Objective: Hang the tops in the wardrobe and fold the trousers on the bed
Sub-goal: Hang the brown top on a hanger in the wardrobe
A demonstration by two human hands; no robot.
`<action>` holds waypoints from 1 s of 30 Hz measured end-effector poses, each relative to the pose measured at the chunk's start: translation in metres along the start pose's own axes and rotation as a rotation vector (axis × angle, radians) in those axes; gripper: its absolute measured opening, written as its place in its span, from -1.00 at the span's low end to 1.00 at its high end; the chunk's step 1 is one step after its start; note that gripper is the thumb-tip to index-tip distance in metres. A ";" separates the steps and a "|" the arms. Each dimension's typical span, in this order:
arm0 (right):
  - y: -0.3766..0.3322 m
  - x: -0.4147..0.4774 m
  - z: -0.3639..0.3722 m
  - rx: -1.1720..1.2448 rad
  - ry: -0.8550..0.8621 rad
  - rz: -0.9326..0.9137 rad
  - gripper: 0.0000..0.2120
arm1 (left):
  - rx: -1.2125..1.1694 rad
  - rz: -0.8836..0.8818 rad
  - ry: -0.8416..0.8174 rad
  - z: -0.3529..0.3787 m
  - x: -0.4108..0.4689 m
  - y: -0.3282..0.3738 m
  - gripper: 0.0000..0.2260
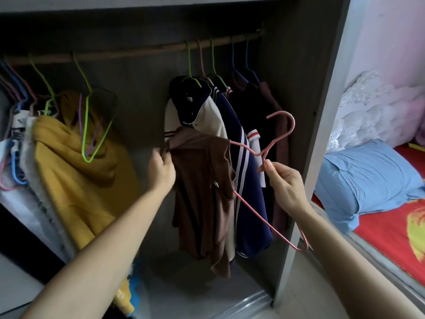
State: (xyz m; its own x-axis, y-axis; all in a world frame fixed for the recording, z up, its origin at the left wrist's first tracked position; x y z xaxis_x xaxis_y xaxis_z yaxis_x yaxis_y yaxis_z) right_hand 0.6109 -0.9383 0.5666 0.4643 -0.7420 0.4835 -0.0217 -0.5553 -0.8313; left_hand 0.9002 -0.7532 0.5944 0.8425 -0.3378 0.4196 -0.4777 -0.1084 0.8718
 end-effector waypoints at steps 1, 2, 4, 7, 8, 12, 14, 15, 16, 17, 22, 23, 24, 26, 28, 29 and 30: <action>0.004 -0.001 0.003 -0.017 -0.007 0.004 -0.66 | -0.021 0.029 0.006 -0.004 0.007 0.009 -0.78; 0.009 -0.002 0.007 -0.040 -0.024 0.015 -0.67 | -0.020 0.075 -0.025 -0.005 0.014 0.021 -0.79; 0.017 -0.001 0.014 -0.072 -0.054 0.037 -0.67 | 0.062 0.230 -0.146 -0.004 0.024 0.048 -0.81; 0.020 0.004 0.011 -0.011 0.011 0.024 -0.66 | 0.271 0.406 -0.243 -0.006 0.038 0.072 -0.69; 0.019 0.004 0.011 0.015 0.020 0.014 -0.66 | 0.303 0.430 -0.218 -0.012 0.043 0.079 -0.63; 0.027 -0.010 0.048 -0.175 -0.270 -0.049 -0.64 | 0.406 0.497 -0.122 -0.034 0.069 0.095 -0.66; 0.025 -0.011 0.048 -0.177 -0.268 -0.062 -0.64 | 0.473 0.507 -0.112 -0.040 0.077 0.095 -0.70; 0.023 -0.008 0.039 -0.069 -0.181 -0.027 -0.64 | 0.491 0.495 -0.105 -0.043 0.080 0.093 -0.71; 0.023 -0.005 0.032 0.070 -0.097 0.026 -0.62 | 0.501 0.477 -0.103 -0.046 0.082 0.090 -0.72; 0.021 -0.001 0.029 0.153 -0.058 0.061 -0.61 | 0.507 0.462 -0.107 -0.048 0.083 0.087 -0.72; -0.003 0.004 0.060 -0.040 -0.329 -0.044 -0.63 | 0.526 0.451 -0.206 -0.048 0.086 0.082 -0.74; -0.005 0.007 0.060 -0.011 -0.312 -0.036 -0.64 | 0.532 0.454 -0.222 -0.048 0.085 0.082 -0.75; -0.006 0.011 0.057 0.062 -0.267 -0.007 -0.65 | 0.515 0.459 -0.238 -0.048 0.084 0.082 -0.77; -0.010 0.016 0.054 0.132 -0.202 0.002 -0.65 | 0.440 0.455 -0.308 -0.046 0.080 0.084 -0.82; -0.019 0.016 0.062 0.129 -0.242 -0.016 -0.64 | 0.437 0.424 -0.422 -0.041 0.076 0.079 -0.82; -0.023 0.016 0.064 0.137 -0.260 -0.020 -0.64 | 0.481 0.419 -0.458 -0.039 0.073 0.076 -0.80; -0.027 0.018 0.063 0.151 -0.268 -0.025 -0.63 | 0.538 0.420 -0.460 -0.039 0.072 0.073 -0.77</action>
State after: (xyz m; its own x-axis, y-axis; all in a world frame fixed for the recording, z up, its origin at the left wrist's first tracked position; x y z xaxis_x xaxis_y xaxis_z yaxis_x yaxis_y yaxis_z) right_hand 0.6755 -0.9129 0.5807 0.6805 -0.5923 0.4314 0.1152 -0.4949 -0.8613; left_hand 0.9357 -0.7495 0.6984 0.4367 -0.7865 0.4366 -0.8829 -0.2817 0.3757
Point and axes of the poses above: each hand's wrist, its own x-axis towards the middle knuckle, its own z-axis out of the palm, y = z × x, the point moved 9 cm from there along x, towards the middle knuckle, and after that the axes turned 10 degrees about -x, right-handed, at the moved point
